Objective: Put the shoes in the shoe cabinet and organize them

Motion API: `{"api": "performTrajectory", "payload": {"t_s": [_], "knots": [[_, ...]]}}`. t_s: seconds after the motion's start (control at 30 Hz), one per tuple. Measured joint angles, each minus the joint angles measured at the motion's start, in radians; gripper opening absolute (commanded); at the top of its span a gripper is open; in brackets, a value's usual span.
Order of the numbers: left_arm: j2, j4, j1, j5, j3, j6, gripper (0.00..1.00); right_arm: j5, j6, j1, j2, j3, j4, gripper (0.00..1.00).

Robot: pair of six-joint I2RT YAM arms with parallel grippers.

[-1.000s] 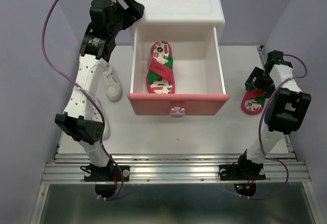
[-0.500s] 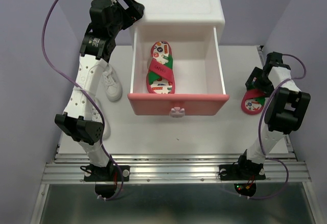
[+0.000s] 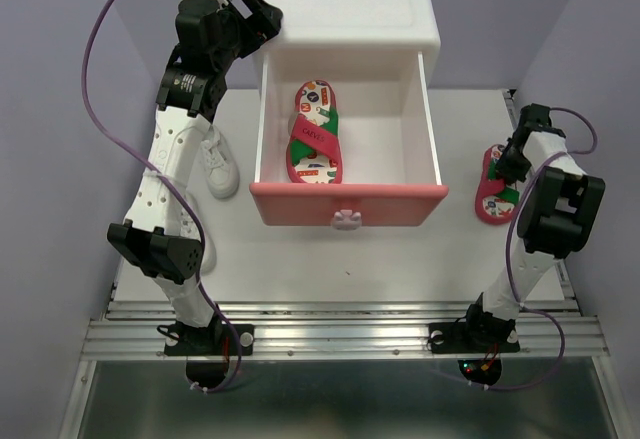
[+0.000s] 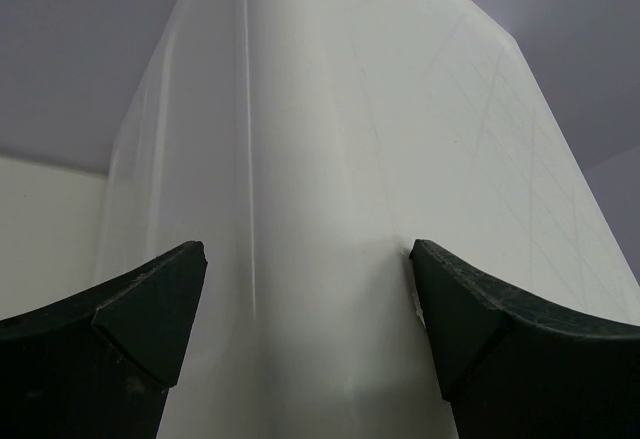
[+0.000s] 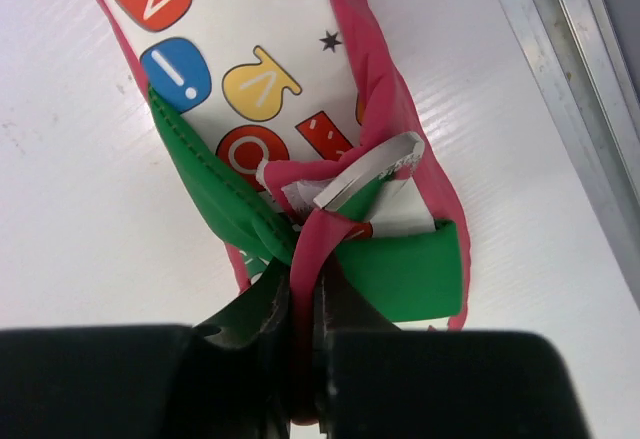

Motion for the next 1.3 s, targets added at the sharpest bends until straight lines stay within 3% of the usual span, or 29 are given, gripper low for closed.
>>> {"api": "performTrajectory", "payload": {"t_s": [0.27, 0.57, 0.8, 1.1, 1.3], "knots": [[0.000, 0.001, 0.000, 0.000, 0.000, 0.001, 0.94, -0.046, 0.044, -0.002, -0.031, -0.003, 0.019, 0.01], [0.000, 0.002, 0.000, 0.001, -0.001, -0.003, 0.94, -0.161, 0.185, 0.000, -0.302, 0.052, 0.021, 0.01], [0.000, -0.001, 0.000, 0.002, 0.000, -0.011, 0.94, -0.302, 0.351, -0.002, -0.419, 0.294, 0.028, 0.01], [0.006, -0.021, 0.000, 0.001, 0.015, -0.026, 0.94, -0.533, 0.587, -0.001, -0.379, 0.650, 0.080, 0.01], [0.006, -0.024, 0.000, -0.001, 0.015, -0.035, 0.94, -0.668, 0.766, 0.006, -0.346, 0.758, 0.209, 0.01]]}}
